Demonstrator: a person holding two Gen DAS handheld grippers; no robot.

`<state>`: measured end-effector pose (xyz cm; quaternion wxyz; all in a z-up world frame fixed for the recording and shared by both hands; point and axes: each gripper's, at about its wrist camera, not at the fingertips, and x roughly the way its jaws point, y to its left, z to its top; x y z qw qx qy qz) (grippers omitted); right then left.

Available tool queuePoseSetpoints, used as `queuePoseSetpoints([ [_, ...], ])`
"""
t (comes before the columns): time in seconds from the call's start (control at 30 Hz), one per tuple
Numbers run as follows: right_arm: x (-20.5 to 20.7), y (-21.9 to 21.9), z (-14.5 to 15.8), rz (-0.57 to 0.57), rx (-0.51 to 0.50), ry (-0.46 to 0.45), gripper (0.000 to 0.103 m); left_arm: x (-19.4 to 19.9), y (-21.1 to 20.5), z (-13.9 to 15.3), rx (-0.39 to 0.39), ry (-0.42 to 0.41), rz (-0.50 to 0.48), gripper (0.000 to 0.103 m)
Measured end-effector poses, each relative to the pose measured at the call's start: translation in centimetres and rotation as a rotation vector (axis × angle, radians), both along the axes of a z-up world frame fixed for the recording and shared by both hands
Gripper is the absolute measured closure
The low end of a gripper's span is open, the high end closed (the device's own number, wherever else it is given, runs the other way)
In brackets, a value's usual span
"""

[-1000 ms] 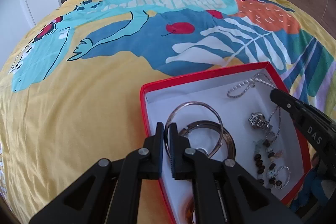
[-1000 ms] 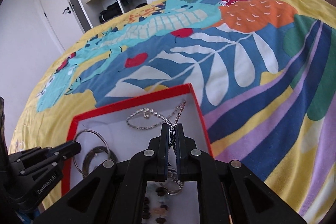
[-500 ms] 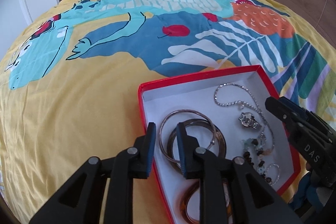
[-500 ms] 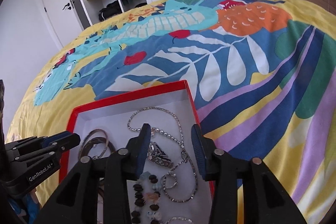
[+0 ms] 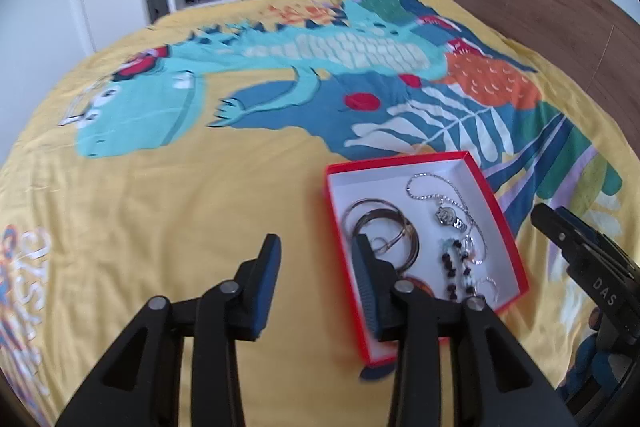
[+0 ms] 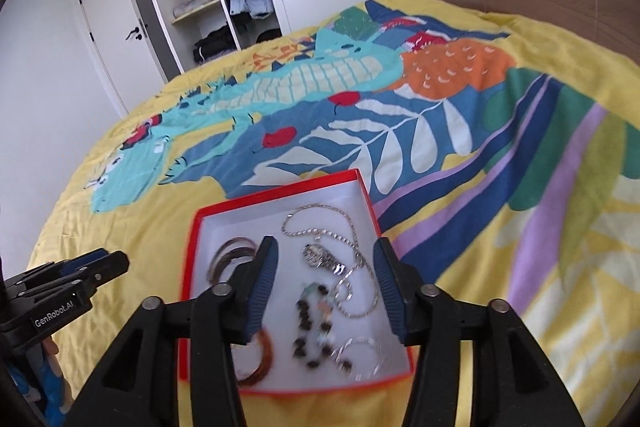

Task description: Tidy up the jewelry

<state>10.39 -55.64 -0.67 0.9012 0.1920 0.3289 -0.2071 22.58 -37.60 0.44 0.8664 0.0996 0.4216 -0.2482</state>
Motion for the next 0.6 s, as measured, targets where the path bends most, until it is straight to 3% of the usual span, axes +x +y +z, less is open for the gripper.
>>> queuePoseSetpoints([
  [0.17,-3.2,4.9,3.2,0.039,-0.023,-0.015,0.043,-4.0,5.2,3.7,0.006,-0.066,0.066,0.063],
  [0.47,-7.5,14.9,7.4,0.139,-0.061,-0.059,0.029,-9.8,14.7,7.4,0.006,-0.111,0.171,0.057],
  [0.6,-9.0,18.3,8.1,0.164,-0.073,-0.065,0.026,-11.8,18.7,8.8,0.007,-0.145,0.215,0.047],
])
